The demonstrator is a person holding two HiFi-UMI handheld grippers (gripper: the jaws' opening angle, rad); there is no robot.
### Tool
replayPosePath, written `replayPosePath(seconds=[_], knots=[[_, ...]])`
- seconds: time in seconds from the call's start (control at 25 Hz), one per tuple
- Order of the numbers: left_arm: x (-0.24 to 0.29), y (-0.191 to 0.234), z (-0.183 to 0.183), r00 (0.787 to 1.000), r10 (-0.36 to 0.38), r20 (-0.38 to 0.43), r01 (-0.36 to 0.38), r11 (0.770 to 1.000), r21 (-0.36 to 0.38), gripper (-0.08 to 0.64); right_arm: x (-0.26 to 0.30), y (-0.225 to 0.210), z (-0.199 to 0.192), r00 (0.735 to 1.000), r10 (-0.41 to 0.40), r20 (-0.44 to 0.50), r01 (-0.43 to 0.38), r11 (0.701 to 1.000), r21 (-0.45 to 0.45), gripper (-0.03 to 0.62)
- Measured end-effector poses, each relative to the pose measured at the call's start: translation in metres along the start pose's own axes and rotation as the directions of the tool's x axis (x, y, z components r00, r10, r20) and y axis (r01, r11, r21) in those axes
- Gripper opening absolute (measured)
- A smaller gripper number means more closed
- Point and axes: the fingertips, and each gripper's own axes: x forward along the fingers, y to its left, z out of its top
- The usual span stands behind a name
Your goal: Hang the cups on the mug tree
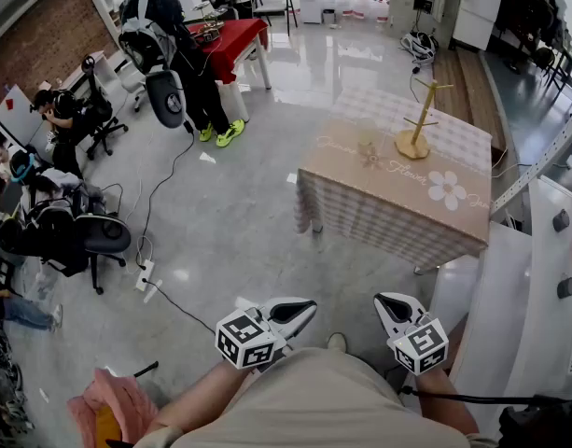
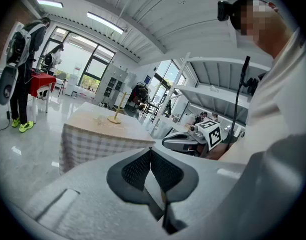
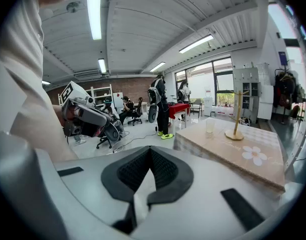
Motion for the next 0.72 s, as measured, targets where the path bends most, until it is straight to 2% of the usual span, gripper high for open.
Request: replayPosePath(seconds=[0.44, 0.72], knots=[[0.083, -0.001, 0.025, 1.0, 0.016, 0.007, -0.016, 1.0, 0.006, 0.009, -0.018, -0.085, -0.013, 0.999, -0.046, 0.017, 0.045, 0.999, 0.026, 0.012], [0.132, 0.047, 0.051, 1.0, 0.007, -0.016, -0.007, 1.0, 0.007, 0.033, -0.008, -0.146, -0.013, 0.99, -0.134, 0.038, 0.128, 0.983, 0.129, 0.019]])
